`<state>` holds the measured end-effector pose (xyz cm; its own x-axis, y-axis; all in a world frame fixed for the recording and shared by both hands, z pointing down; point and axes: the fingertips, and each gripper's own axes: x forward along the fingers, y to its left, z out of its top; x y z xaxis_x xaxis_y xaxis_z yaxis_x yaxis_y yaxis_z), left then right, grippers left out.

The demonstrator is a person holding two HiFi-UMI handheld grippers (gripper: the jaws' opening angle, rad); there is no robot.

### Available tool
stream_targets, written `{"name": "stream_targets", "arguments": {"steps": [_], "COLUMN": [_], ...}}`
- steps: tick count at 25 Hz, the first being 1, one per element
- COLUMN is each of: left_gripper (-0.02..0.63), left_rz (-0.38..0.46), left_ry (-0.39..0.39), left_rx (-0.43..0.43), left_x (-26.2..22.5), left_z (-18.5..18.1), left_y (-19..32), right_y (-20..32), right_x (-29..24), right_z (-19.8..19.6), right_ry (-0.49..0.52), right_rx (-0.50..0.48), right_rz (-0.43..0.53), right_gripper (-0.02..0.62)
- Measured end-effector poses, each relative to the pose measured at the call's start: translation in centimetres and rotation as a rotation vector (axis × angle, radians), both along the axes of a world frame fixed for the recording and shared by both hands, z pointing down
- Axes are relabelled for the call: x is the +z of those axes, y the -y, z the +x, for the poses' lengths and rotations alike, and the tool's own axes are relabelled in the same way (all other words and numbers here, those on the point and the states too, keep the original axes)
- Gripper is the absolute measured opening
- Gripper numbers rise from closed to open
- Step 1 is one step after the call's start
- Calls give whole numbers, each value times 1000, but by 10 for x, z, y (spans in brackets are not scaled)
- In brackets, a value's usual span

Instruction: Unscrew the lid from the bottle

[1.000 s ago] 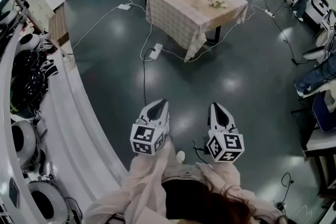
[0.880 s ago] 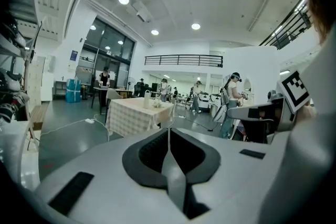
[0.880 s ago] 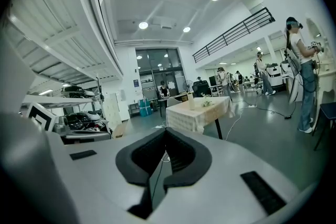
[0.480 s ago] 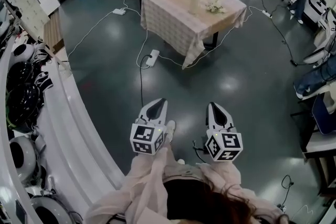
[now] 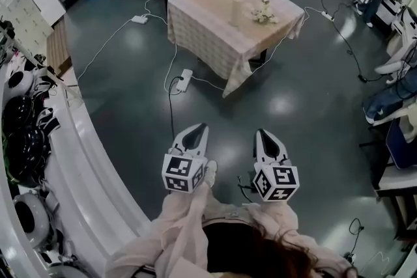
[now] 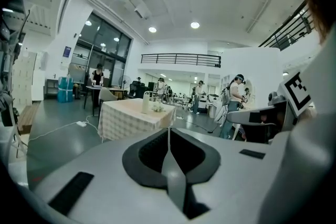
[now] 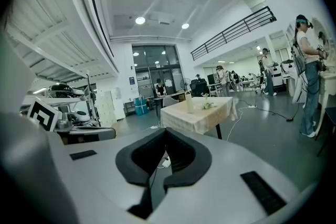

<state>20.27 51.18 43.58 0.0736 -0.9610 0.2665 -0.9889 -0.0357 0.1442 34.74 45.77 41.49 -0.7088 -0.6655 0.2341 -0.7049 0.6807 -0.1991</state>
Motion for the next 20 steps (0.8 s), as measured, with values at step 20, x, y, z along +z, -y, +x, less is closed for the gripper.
{"name": "stream_targets", "arguments": {"steps": [20], "left_gripper": [35], "left_rz": [22], "left_ry": [3], "left_rx": [74], "left_x": [-3], "left_z": [-101], "left_y": [140], "right_y": [127], "right_x": [4], "right_z": [-110], "right_ry": [-4], "right_rx": [26], "right_rz": [0], "right_gripper": [14]}}
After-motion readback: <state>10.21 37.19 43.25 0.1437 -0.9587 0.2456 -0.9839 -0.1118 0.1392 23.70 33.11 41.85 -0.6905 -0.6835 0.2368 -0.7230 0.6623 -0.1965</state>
